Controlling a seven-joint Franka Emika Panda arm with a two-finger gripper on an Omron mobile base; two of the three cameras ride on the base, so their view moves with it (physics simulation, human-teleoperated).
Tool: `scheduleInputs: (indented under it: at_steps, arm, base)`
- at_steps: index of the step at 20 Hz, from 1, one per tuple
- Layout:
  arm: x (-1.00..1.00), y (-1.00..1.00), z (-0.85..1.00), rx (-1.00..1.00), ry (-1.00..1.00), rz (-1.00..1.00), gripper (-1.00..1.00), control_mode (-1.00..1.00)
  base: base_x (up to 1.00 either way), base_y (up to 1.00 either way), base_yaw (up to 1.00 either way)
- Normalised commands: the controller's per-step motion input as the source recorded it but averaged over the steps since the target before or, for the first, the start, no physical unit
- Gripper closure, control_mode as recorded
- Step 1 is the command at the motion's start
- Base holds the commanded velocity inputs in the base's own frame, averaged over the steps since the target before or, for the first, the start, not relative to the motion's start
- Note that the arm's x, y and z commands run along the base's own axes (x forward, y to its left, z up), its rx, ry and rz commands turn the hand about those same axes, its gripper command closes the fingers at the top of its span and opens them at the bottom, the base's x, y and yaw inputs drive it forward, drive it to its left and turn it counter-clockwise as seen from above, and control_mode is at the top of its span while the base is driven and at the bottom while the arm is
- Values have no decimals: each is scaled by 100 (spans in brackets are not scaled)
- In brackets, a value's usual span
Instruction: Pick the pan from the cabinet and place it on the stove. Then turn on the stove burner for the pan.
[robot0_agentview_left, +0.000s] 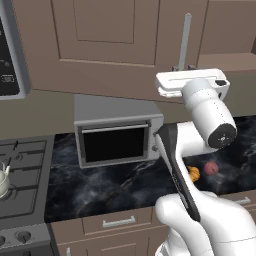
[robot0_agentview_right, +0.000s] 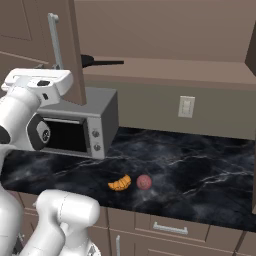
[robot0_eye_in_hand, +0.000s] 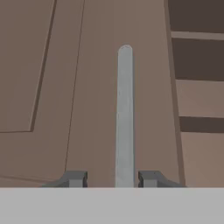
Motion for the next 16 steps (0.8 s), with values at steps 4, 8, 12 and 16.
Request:
scheduleInputs:
  at_steps: [4, 8, 12, 16]
  arm:
    - [-85, -11, 6, 9, -21, 4, -100, -100]
    - [-82, -35, 21, 20, -18, 5, -100, -100]
    - [-63, -69, 6, 23, -11, 7, -100, -100]
    - [-42, -73, 0, 25, -1, 8, -100, -100]
  base:
    - [0, 0, 0]
    - [0, 0, 0]
    - [0, 0, 0]
    - [0, 0, 0]
